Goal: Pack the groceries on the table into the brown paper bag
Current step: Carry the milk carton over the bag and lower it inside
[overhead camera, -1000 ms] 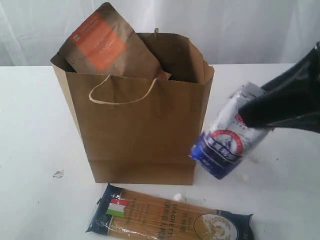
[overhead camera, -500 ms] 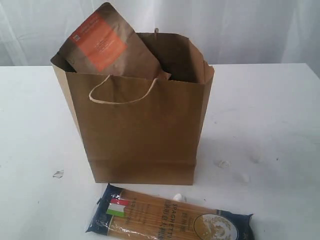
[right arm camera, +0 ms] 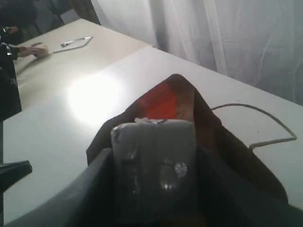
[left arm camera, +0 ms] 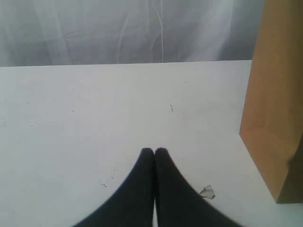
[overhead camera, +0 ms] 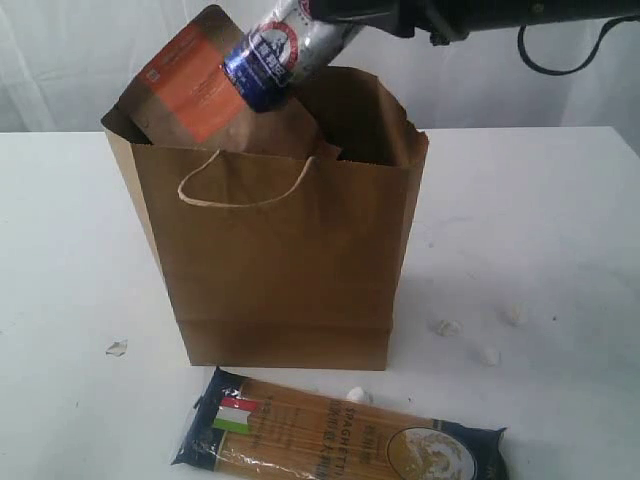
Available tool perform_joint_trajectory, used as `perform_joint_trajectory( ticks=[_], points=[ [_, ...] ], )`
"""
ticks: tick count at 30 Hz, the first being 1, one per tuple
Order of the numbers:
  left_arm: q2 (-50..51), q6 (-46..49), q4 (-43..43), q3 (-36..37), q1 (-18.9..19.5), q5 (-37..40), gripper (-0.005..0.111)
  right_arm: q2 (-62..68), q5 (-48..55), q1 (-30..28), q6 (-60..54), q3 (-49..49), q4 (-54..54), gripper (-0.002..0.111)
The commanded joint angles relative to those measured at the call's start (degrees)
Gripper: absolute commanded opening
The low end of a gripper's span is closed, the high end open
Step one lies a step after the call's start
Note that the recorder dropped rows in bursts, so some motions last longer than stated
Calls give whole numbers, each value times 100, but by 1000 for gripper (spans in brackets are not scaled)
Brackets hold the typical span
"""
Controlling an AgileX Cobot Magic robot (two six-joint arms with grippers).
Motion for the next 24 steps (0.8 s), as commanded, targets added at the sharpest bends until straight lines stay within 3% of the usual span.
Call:
perform_joint_trajectory(
  ticks=[1,6,10,13,24],
  points=[
    [-36,15,-73,18,1,17,0,-40,-110,-4,-47,-52,-92,13],
    [-36,15,-73,18,1,17,0,-40,-442,-4,-21,-52,-869,13],
    [-36,15,-73,18,1,17,0,-40,-198,-4,-37,-52,-954,36],
    [-36,15,-73,18,1,17,0,-40,-198,-4,-37,-52,-990,48],
    [-36,15,-73,18,1,17,0,-40,-238,-4,-37,-52,-1033,55]
  ],
)
